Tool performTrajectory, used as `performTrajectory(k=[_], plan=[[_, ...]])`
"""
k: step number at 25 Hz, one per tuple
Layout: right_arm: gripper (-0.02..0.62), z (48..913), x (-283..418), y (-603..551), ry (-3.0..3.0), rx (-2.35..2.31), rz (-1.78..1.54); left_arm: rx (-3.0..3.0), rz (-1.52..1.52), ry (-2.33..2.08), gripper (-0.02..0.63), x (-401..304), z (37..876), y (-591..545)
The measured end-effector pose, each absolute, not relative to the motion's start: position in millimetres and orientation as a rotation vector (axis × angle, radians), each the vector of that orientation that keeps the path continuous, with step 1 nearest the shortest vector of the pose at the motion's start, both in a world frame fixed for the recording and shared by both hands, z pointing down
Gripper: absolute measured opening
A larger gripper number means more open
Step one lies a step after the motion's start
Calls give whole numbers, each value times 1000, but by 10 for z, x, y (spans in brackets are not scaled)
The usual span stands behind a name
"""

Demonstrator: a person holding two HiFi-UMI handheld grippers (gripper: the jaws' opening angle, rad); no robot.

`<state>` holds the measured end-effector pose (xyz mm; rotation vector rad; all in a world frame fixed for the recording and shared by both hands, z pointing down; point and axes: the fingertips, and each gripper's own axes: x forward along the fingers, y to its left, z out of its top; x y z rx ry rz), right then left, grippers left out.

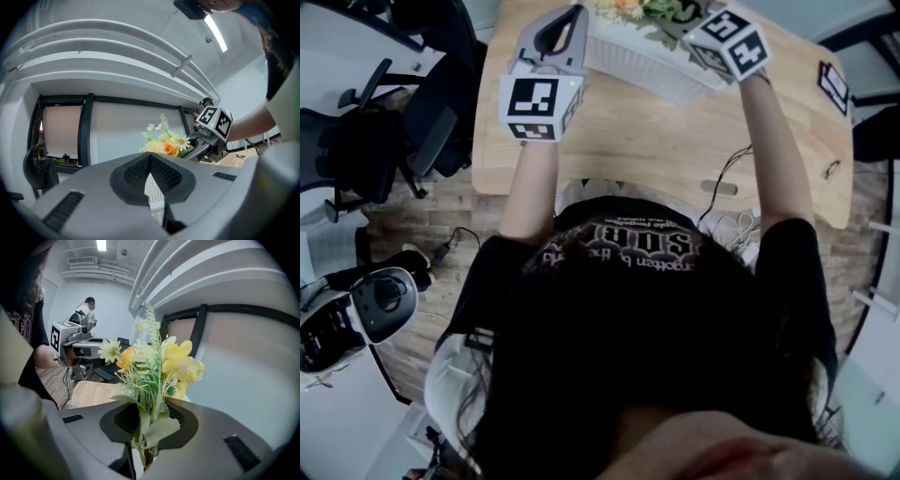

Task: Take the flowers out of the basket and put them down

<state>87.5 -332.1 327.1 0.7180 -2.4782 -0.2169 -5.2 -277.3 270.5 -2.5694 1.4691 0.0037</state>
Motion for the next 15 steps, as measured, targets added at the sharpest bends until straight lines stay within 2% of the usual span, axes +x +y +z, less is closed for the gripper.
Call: performTrajectory(k=[15], plan=[[98, 3273, 672, -2926, -2482, 677, -221, -2547, -14, 1516, 2, -248, 2724, -2389]])
